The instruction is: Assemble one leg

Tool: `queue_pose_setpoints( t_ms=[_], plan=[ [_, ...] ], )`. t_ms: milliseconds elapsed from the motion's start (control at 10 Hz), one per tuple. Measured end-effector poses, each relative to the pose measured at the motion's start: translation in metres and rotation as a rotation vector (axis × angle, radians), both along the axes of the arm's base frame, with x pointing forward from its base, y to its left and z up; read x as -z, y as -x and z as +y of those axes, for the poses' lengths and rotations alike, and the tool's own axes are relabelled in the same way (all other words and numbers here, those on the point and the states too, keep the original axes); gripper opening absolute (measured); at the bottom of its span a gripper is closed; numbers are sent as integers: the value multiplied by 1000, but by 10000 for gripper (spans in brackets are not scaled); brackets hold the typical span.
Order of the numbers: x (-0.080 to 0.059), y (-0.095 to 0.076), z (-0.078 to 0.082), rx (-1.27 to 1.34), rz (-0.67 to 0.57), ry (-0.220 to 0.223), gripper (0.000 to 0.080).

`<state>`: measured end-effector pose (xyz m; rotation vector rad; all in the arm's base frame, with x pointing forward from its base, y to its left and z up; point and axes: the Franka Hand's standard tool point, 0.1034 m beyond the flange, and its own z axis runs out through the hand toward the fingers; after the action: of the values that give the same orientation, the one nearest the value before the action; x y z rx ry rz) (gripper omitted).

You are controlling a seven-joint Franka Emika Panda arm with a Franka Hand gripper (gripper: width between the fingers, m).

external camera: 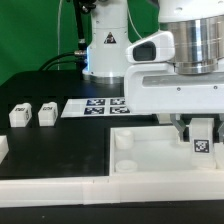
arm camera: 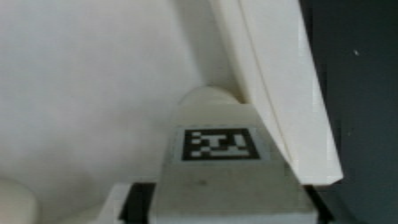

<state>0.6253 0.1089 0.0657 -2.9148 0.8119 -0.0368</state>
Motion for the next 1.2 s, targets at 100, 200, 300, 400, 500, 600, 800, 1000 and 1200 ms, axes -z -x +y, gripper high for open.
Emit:
queue_pose_setpoints(
  t_ms=[100,200,300,400,500,600,800,1000,1200],
  plan=[
    [1,-1,0,121,12,-6,290],
    [1,-2,1,256,36,-14,290],
    [1,-3,1,445,80,-23,290],
    [1,-3,2,639,122,-43,290],
    [1,-3,2,785,152,-59,290],
    [1,-3,3,1024,187,-89,291],
    [0,-4,4,1274,218,-118,292],
    [0,-4,3,1374,226,-116,292],
    [-1,-4,-2,1480,227,-106,295]
  ],
)
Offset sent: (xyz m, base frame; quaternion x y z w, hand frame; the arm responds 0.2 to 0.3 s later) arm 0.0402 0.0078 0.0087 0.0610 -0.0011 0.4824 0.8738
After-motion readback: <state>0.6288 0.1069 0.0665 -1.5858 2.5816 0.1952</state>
